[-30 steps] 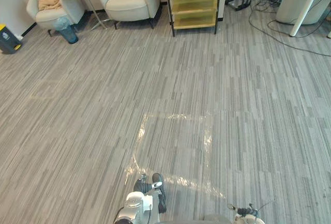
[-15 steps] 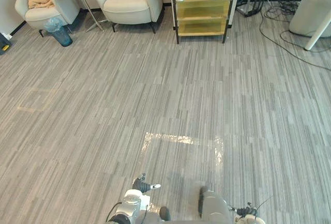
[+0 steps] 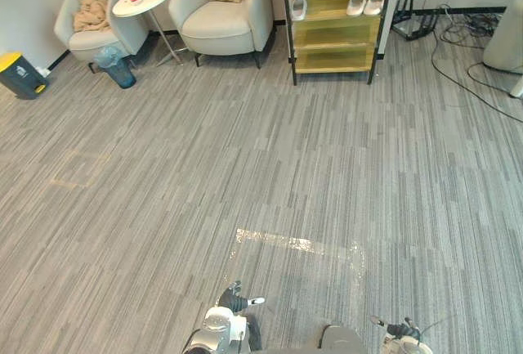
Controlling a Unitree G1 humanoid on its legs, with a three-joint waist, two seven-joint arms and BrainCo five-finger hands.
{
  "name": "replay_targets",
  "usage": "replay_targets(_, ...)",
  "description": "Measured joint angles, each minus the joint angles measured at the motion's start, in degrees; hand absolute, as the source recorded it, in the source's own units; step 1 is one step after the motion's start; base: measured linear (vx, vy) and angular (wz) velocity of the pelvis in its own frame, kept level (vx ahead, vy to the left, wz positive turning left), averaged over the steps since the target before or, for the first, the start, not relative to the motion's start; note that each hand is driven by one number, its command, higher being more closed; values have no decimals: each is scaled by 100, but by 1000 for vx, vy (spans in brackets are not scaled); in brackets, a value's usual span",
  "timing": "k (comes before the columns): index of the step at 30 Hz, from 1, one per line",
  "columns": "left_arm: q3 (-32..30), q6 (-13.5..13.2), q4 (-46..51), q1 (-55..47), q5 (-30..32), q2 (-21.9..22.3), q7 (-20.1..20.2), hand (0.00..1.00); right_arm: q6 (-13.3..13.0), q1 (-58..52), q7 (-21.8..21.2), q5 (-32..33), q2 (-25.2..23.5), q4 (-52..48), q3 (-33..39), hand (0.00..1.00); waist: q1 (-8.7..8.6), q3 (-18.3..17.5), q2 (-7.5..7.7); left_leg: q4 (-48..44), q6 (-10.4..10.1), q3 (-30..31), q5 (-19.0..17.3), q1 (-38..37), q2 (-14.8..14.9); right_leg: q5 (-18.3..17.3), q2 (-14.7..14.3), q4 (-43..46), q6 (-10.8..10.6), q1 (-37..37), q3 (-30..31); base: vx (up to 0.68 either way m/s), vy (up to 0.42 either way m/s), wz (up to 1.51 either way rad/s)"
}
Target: Pick up cushions and gather them together orderly.
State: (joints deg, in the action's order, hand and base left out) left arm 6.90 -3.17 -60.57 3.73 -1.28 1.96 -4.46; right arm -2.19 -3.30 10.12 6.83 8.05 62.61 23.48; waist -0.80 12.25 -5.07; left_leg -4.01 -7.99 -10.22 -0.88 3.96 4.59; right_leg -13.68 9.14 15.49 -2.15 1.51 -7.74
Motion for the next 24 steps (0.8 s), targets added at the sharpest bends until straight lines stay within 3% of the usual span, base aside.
replay_targets(1,21,-1,-13,-4,0,0,0,0,0,-29,-1,-1,2,0,-17,0,0,-14,-28,4,10,1,81,-15,5,-27,-24,-3,-46,28,19,229,312,-32)
replay_targets(2,146,-4,-133,-33,1,-70,10,0,17,-146,7,-13,33,94,-73,0,5,-157,-92,-72,260,40,259,-59,-44,-197,-67,72,-290,84,202,200,285,-24)
replay_targets(4,155,-13,-130,-75,0,-138,0,0,38,-159,-14,-19,-10,115,-144,0,-26,-283,48,4,339,7,142,-58,-208,-224,74,20,-355,51,299,214,280,-13)
replay_targets(5,186,-11,-122,-55,-3,-276,-17,0,54,-162,-7,-23,-136,119,-142,0,-26,-292,235,151,430,-17,97,-138,-522,-270,367,-71,-522,64,351,198,231,2)
replay_targets(10,317,-14,-78,-89,-4,-390,-32,0,81,-83,-28,-228,-217,121,-141,0,-16,-299,243,319,706,-3,40,-394,-957,-257,744,-309,-680,427,354,221,159,14)
replay_targets(14,324,-22,-65,-115,-8,-472,-32,0,53,125,-41,-237,-274,80,-125,0,16,-306,259,316,708,64,39,-408,-960,-228,732,-456,-704,554,306,142,-65,13)
replay_targets(19,376,-34,-70,-232,-5,-446,-16,0,52,103,-43,-240,-323,119,-124,0,17,-338,250,320,704,150,42,-595,-667,11,390,-596,-598,788,321,70,-133,-3)
replay_targets(24,377,-35,-93,-291,-2,-411,7,0,52,-32,-42,-241,-305,128,-128,0,16,-496,308,312,700,148,48,-699,-513,56,261,-591,-525,865,323,45,-97,-8)
